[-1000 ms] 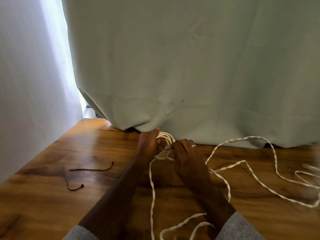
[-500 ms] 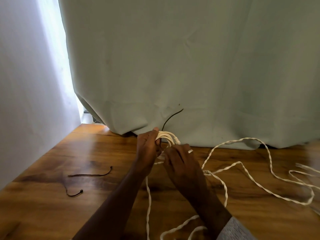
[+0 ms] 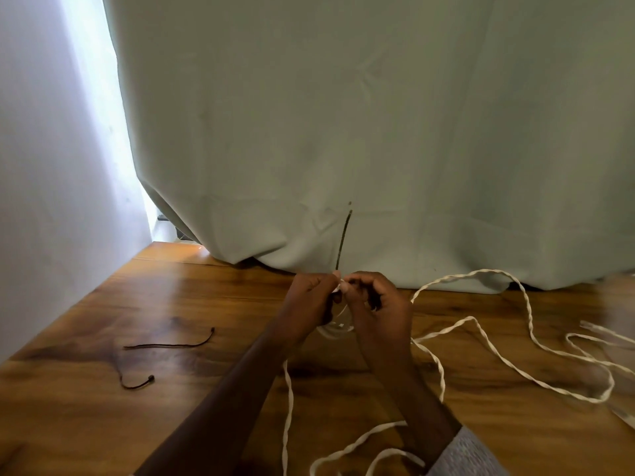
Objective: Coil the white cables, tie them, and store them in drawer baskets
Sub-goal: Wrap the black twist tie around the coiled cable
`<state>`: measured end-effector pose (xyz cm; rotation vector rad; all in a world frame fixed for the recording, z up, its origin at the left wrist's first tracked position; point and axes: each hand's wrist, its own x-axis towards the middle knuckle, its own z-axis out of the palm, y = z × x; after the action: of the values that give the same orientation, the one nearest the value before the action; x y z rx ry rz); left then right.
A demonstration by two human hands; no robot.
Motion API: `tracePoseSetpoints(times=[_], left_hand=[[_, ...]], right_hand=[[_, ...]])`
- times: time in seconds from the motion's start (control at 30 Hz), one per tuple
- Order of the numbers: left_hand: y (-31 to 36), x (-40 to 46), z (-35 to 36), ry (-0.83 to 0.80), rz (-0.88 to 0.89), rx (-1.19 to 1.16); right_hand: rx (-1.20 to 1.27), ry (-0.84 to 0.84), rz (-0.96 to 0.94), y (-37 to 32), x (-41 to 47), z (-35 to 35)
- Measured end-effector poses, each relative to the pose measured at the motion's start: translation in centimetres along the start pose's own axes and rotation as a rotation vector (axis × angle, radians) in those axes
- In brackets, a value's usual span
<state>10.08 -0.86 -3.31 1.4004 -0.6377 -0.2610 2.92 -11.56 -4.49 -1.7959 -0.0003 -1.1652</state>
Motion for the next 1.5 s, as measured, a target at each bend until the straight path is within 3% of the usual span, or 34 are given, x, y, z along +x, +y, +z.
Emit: tracePoseSetpoints(times=[0.1, 0.2, 0.3, 0.63, 0.9, 1.13, 1.37, 1.5], left_hand=[[0.0, 0.1, 0.3, -0.075, -0.038, -0.026], [0.0, 0.1, 0.2, -0.159, -0.041, -0.011], [0.1, 0.0, 0.1, -0.211, -0.031, 0.016], [-0.3, -0.4, 2.0, -0.027, 0.183, 0.123], [-0.8, -0.3, 1.9, -0.093, 0.224, 0.125], [-1.4, -0.2, 1.8, -0.080, 0.064, 0.002], [-1.6, -0.7, 1.6, -0.160, -0.027, -0.076], [-1.8, -0.5, 1.5, -0.163, -0.028, -0.061]], right_hand=[[0.163, 0.008, 0.170, 0.0, 0.5, -0.2], [0.450, -0.039, 0.481, -0.6, 0.9, -0.4], [0.505, -0.107, 0.595, -0.6, 0.9, -0.8], [0.471, 0.059, 0.617, -0.4, 1.2, -1.1], [0.512, 0.071, 0.720, -0.2, 1.3, -1.5], [0.581, -0.039, 0.777, 0.3, 1.9, -2.5], [0.536, 0.210, 0.633, 1.0, 2.7, -3.2], [0.550, 0.273, 0.597, 1.2, 3.1, -4.2]])
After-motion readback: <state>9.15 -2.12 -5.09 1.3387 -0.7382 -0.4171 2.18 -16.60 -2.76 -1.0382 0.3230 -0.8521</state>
